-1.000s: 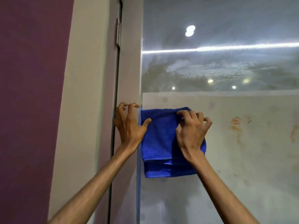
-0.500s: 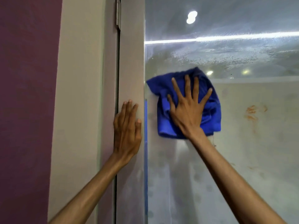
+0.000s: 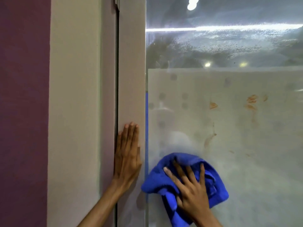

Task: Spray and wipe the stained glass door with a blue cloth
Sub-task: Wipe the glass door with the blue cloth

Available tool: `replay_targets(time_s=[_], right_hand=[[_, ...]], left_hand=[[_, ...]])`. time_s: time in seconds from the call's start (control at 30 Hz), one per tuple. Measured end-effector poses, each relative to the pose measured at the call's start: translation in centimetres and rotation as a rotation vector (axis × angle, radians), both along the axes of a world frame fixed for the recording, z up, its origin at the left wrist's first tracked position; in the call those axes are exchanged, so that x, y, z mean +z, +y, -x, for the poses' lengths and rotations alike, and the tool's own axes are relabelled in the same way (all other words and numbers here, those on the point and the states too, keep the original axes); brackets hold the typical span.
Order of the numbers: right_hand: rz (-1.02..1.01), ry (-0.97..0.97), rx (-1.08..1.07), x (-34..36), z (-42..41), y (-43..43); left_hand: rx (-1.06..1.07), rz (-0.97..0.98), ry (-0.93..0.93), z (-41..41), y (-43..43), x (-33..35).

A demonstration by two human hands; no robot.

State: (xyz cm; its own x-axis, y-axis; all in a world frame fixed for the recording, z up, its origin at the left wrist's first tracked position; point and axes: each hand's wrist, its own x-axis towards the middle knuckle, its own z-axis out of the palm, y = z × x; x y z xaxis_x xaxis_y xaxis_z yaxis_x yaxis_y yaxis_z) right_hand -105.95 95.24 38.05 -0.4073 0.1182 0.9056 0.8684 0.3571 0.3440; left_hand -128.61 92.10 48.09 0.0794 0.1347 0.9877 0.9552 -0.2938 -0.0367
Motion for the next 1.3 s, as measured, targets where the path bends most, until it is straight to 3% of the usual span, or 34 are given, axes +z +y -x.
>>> replay_targets(time_s=[0.1,0.27,0.37,0.47,0.6,0.67,0.73,0.87,0.93,1.0,1.17,1.23,1.3], right_hand=[[-0.035,0.081,0.043,6.3,-0.7,-0.2],[-0.051,0.474,0.003,22.2,-2.6,0.8],[-0.052,0.550,-0.019,27.9,-2.5,1.1],[-0.125,0.494,-0.022,24.6,-1.8,1.3],[-0.037,0.364,-0.003,8.0,-2.3,0.1],[-0.005,0.278,-0.036,3.5,-4.9,0.0],[0.023,0.300,-0.038,5.9,-7.8,0.7],[-0.021,0.653,-0.058,20.2,-10.1,1.9],[-0.042,0.697,-0.047,25.1,-9.6,2.2],[-0.114,0.579,-0.037,24.3,-9.3,2.2],[-0.068,0.187,-0.017,8.6,-14.2,1.2],[-0.023,0.217,-0.044,10.5,-17.9,1.4],[0.019,0.410,-0.093,16.8,-19.9,1.8]], left_hand=[[-0.026,0.021,0.008,0.2,-0.1,-0.1],[-0.028,0.036,0.004,0.3,-0.1,-0.3],[0.017,0.029,-0.031,0.0,0.2,-0.2],[0.042,0.022,-0.073,-0.6,0.4,-0.2],[0.046,0.028,-0.082,-0.9,0.3,-0.2],[0.015,0.036,-0.059,-1.3,0.0,0.1],[-0.028,0.037,-0.018,-2.2,-0.1,1.0],[-0.003,0.035,-0.025,-5.6,0.4,4.2],[0.032,0.014,-0.030,-7.2,0.9,5.4],[0.045,-0.017,-0.041,-8.3,1.6,6.1],[0.072,-0.038,-0.047,-9.9,2.0,6.1],[0.075,-0.021,-0.041,-10.1,2.0,6.2],[0.067,-0.002,-0.032,-10.8,2.0,6.5]])
